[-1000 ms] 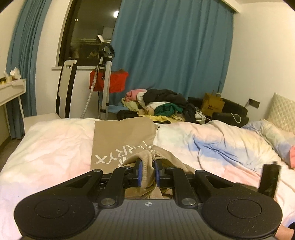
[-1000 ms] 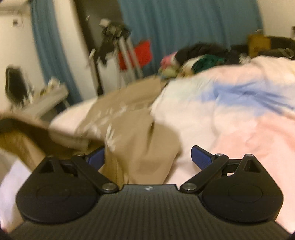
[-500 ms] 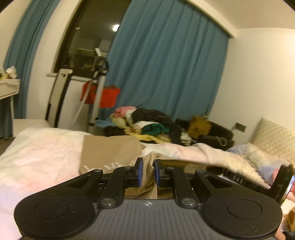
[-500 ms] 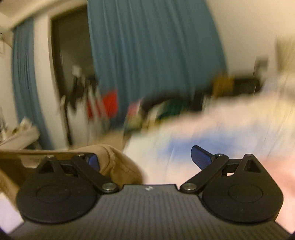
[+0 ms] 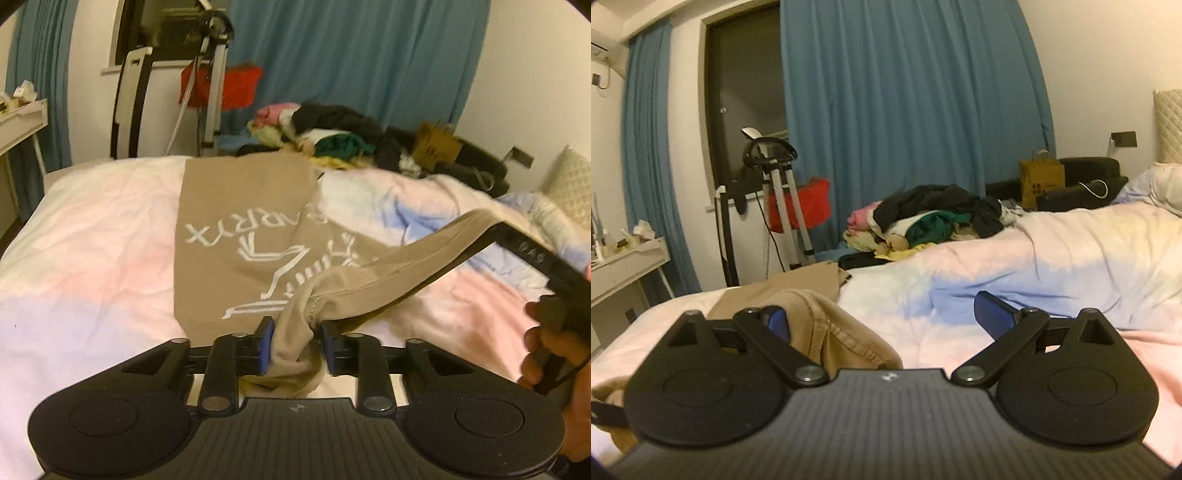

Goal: Fold clothes

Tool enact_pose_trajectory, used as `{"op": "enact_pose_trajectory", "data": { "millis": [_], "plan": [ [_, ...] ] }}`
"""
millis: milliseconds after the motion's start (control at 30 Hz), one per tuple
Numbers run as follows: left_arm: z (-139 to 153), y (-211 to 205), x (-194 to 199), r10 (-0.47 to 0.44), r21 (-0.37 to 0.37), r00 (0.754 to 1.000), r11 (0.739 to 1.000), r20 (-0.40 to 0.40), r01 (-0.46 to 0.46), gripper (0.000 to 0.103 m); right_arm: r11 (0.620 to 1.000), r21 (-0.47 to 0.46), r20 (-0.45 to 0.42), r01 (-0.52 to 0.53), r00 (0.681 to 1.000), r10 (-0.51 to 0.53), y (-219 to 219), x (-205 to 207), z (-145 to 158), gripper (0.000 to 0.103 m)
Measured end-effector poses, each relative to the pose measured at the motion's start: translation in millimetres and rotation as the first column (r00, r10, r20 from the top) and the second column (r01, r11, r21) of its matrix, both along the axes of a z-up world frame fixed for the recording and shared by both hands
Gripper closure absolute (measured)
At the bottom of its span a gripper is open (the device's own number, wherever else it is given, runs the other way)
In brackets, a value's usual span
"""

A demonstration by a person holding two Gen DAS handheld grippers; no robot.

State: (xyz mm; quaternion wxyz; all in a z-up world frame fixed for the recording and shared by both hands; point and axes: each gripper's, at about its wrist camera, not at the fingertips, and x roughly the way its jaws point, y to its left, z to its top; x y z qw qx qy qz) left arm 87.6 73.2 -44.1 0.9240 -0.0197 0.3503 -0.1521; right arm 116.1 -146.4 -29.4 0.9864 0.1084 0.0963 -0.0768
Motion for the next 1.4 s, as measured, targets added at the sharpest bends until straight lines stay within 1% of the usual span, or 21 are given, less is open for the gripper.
{"op": "enact_pose_trajectory", "data": {
  "millis": [67, 133, 233, 333, 400, 433, 467, 567, 633, 667, 700, 767, 800, 867, 967, 1033, 1100, 1167, 1233, 1300, 1400],
  "plan": [
    [-1.7, -5.4, 1.6, 0.012, 0.028, 1.000, 1.000, 0.008, -0.012, 0.047, 1.000, 0.006, 0.010, -0.010, 1.000, 0.010, 0.1, -3.2, 1.5, 0.004],
    [-3.8, -15.2, 3.0, 0.028, 0.071, 0.999, 0.997, 0.042, -0.030, 0.040, 1.000, 0.012, 0.019, -0.020, 1.000, 0.019, 0.3, -6.4, 3.0, 0.004],
    [-9.8, -34.9, 5.7, 0.046, 0.156, 0.995, 0.986, 0.094, -0.060, 0.037, 0.999, 0.021, 0.034, -0.035, 0.999, 0.034, 0.5, -11.2, 5.2, 0.004],
    [-13.6, -47.4, 6.4, 0.118, 0.256, 0.975, 0.953, 0.188, -0.165, 0.037, 0.999, 0.007, 0.064, -0.043, 0.997, 0.043, 3.2, -16.4, 6.8, 0.004],
    [-9.9, -43.9, 1.8, 0.193, 0.263, 0.949, 0.930, 0.248, -0.258, 0.033, 1.000, -0.002, 0.076, -0.010, 0.997, 0.010, 2.0, -18.6, 8.3, 0.004],
    [-6.3, -38.3, -0.2, 0.221, 0.246, 0.942, 0.927, 0.252, -0.283, 0.027, 1.000, -0.004, 0.068, 0.010, 0.998, -0.010, 0.2, -17.5, 8.2, 0.004],
    [-3.2, -32.2, -3.1, 0.245, 0.226, 0.938, 0.926, 0.245, -0.301, 0.026, 1.000, -0.007, 0.060, 0.031, 0.998, -0.030, -1.6, -16.4, 8.0, 0.004],
    [1.6, -20.0, -12.3, 0.295, 0.220, 0.939, 0.918, 0.175, -0.329, 0.024, 0.996, -0.006, 0.010, 0.084, 0.996, -0.084, -7.9, -9.5, 1.9, 0.004],
    [-7.0, -18.4, -15.0, 0.281, 0.282, 0.959, 0.918, 0.034, -0.279, 0.023, 0.996, -0.009, -0.073, 0.091, 0.993, -0.092, -11.2, -2.2, -7.7, 0.004],
    [-11.7, -17.4, -16.9, 0.272, 0.307, 0.962, 0.918, -0.030, -0.250, 0.025, 0.996, -0.017, -0.125, 0.089, 0.988, -0.091, -11.7, 0.8, -13.5, 0.004],
    [-13.2, -14.4, -20.4, 0.285, 0.320, 0.958, 0.912, -0.044, -0.257, 0.025, 0.996, -0.025, -0.177, 0.087, 0.980, -0.090, -12.3, 3.8, -19.3, 0.004],
    [-6.3, -11.0, -24.9, 0.320, 0.315, 0.947, 0.900, -0.005, -0.302, 0.022, 0.997, -0.019, -0.255, 0.071, 0.964, -0.074, -13.0, -2.3, -33.3, 0.005],
    [-0.4, -7.0, -25.8, 0.343, 0.286, 0.939, 0.898, 0.018, -0.333, 0.017, 0.997, -0.021, -0.260, 0.075, 0.962, -0.078, -13.8, -5.7, -33.9, 0.004],
    [13.6, 1.8, -31.3, 0.383, 0.204, 0.921, 0.898, 0.076, -0.390, 0.013, 0.996, -0.025, -0.266, 0.083, 0.960, -0.087, -15.6, -12.4, -34.4, 0.005],
    [37.3, 11.5, -44.0, 0.429, 0.116, 0.883, 0.884, 0.190, -0.454, 0.013, 0.996, -0.039, -0.163, 0.077, 0.983, -0.083, -12.3, -24.0, -8.5, 0.004],
    [61.3, 22.3, -54.6, 0.470, 0.045, 0.846, 0.868, 0.253, -0.495, 0.013, 0.996, -0.072, -0.100, 0.061, 0.993, -0.068, -5.8, -30.1, 15.0, 0.004],
    [92.5, 31.4, -64.9, 0.499, -0.026, 0.805, 0.854, 0.320, -0.519, 0.013, 0.997, -0.064, -0.034, 0.036, 0.999, -0.038, -0.3, -37.9, 50.3, 0.004],
    [131.6, 35.6, -76.8, 0.504, -0.074, 0.757, 0.848, 0.415, -0.524, 0.012, 0.999, -0.048, 0.031, 0.012, 0.999, -0.010, 1.3, -46.4, 91.0, 0.004],
    [178.4, 37.6, -89.6, 0.500, -0.114, 0.693, 0.844, 0.519, -0.524, 0.010, 0.999, -0.051, 0.110, -0.008, 0.994, 0.014, 4.6, -55.3, 141.3, 0.004],
    [229.7, 39.4, -100.9, 0.496, -0.152, 0.638, 0.843, 0.589, -0.516, 0.008, 0.997, -0.072, 0.187, -0.017, 0.982, 0.030, 6.6, -66.6, 190.5, 0.004],
    [305.7, 41.4, -118.6, 0.486, -0.205, 0.578, 0.852, 0.655, -0.482, 0.007, 0.996, -0.086, 0.298, -0.039, 0.952, 0.063, 6.5, -89.2, 272.5, 0.004]
  ]
}}
